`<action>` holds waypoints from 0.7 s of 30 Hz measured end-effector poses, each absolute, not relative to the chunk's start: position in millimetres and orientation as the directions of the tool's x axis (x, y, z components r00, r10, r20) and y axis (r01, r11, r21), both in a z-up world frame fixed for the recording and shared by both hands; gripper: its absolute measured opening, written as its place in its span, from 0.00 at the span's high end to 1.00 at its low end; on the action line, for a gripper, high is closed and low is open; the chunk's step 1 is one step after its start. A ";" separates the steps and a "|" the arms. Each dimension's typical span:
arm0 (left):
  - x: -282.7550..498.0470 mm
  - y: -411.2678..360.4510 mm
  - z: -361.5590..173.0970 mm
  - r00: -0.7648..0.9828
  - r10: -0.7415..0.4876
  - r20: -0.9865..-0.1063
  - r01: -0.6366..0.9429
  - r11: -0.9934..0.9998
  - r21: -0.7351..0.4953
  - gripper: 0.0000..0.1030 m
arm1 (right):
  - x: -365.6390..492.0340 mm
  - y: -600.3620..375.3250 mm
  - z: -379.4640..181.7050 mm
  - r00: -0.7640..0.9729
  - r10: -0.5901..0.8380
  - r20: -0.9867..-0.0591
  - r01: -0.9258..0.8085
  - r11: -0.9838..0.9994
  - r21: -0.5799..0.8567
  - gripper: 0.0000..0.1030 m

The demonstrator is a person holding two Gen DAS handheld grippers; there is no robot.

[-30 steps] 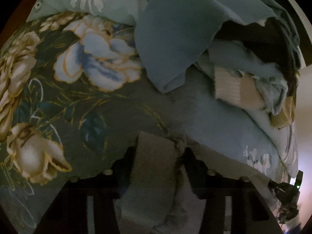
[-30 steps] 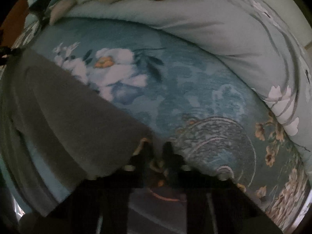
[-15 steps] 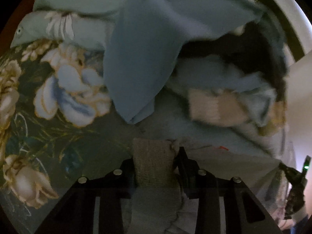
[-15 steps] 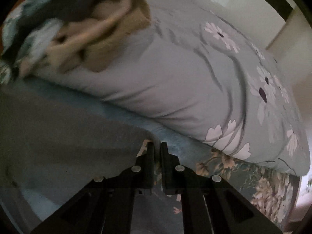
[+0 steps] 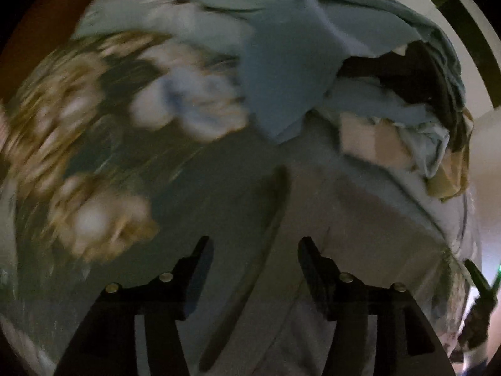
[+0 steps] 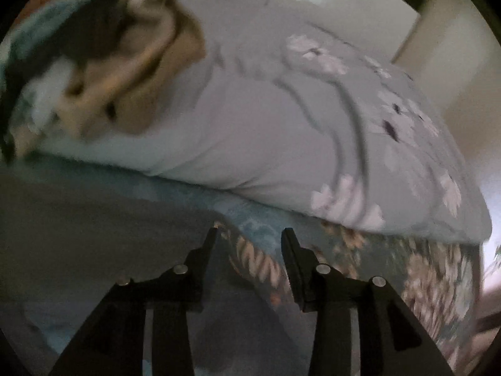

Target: Fold clothes

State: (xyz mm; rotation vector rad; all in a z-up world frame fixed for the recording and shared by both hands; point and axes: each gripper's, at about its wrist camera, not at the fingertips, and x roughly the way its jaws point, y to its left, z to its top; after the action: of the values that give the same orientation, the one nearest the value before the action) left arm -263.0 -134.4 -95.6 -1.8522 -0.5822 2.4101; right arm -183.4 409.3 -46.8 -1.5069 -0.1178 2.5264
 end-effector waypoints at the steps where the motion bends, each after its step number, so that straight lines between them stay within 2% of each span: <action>1: -248.5 -140.6 -96.1 -0.282 0.253 -0.926 0.211 -0.925 -0.317 0.41 | -167.8 410.3 -40.5 -0.468 0.197 -0.861 -0.143 -0.979 -0.146 0.60; 3: -213.5 -151.6 -106.2 -0.265 0.263 -0.928 0.276 -0.901 -0.335 0.41 | -145.4 428.2 -29.6 -0.461 0.190 -0.867 -0.162 -0.978 -0.128 0.60; 6: -175.3 -157.5 -129.8 -0.258 0.356 -0.898 0.372 -0.822 -0.432 0.41 | -94.1 453.5 -24.8 -0.431 0.204 -0.879 -0.207 -0.970 -0.124 0.60; 9: -156.3 -157.6 -149.9 -0.267 0.454 -0.850 0.436 -0.730 -0.527 0.41 | -28.6 473.9 -29.4 -0.386 0.211 -0.898 -0.287 -0.953 -0.100 0.59; 12: -151.3 -157.6 -157.4 -0.313 0.490 -0.814 0.479 -0.659 -0.580 0.43 | 56.6 486.5 -33.0 -0.328 0.199 -0.924 -0.393 -0.918 -0.058 0.59; 13: -150.6 -157.9 -157.8 -0.333 0.495 -0.802 0.483 -0.641 -0.596 0.57 | 81.5 491.7 -38.6 -0.308 0.182 -0.934 -0.433 -0.901 -0.032 0.59; 14: -150.2 -157.9 -157.0 -0.347 0.490 -0.799 0.481 -0.639 -0.601 0.83 | 105.2 496.6 -44.5 -0.292 0.168 -0.942 -0.471 -0.882 -0.011 0.59; 17: -146.3 -160.4 -145.6 -0.372 0.434 -0.821 0.452 -0.688 -0.568 0.88 | 165.6 509.0 -58.0 -0.265 0.128 -0.956 -0.581 -0.812 0.052 0.59; 21: -123.6 -187.5 -130.8 -0.428 0.363 -0.828 0.469 -0.694 -0.547 0.88 | 218.5 525.5 -68.7 -0.310 0.061 -0.949 -0.690 -0.701 0.180 0.59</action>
State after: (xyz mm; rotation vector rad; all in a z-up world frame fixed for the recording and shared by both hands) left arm -123.6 -187.5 -130.8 -1.7147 -1.2531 2.4101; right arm 218.5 525.5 -68.7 -1.4491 0.8049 2.0521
